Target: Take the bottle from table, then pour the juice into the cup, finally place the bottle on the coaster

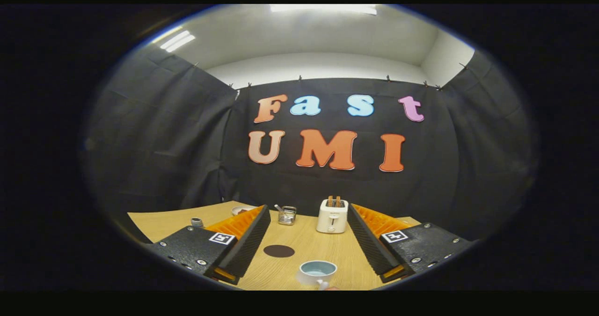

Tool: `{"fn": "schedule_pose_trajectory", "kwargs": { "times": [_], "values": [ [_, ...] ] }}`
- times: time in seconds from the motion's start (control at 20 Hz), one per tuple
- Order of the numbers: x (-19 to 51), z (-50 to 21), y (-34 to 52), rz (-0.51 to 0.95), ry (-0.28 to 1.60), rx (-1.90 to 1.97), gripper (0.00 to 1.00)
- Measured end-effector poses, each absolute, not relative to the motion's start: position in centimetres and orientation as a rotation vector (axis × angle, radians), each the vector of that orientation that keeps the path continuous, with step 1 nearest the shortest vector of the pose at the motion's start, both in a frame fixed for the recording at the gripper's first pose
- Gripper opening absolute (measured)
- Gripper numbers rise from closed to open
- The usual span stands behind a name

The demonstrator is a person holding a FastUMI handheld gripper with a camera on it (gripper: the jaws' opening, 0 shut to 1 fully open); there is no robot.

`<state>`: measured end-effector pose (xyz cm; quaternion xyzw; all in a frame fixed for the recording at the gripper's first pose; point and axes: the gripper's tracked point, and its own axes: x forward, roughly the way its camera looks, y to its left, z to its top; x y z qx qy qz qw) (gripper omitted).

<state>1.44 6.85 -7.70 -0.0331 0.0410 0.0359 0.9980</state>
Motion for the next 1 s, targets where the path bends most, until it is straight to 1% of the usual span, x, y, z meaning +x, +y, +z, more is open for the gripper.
{"fn": "schedule_pose_trajectory", "kwargs": {
  "times": [0.3,0.55,0.7,1.0],
  "values": [
    [1.8,-12.0,11.0,0.163,0.124,0.002,0.97],
    [1.1,-15.4,15.7,0.278,0.191,0.073,0.97],
    [0.7,-18.2,18.0,0.324,0.25,0.093,0.97],
    [-0.1,-20.5,21.8,0.4,0.29,0.102,0.97]
  ]
}}
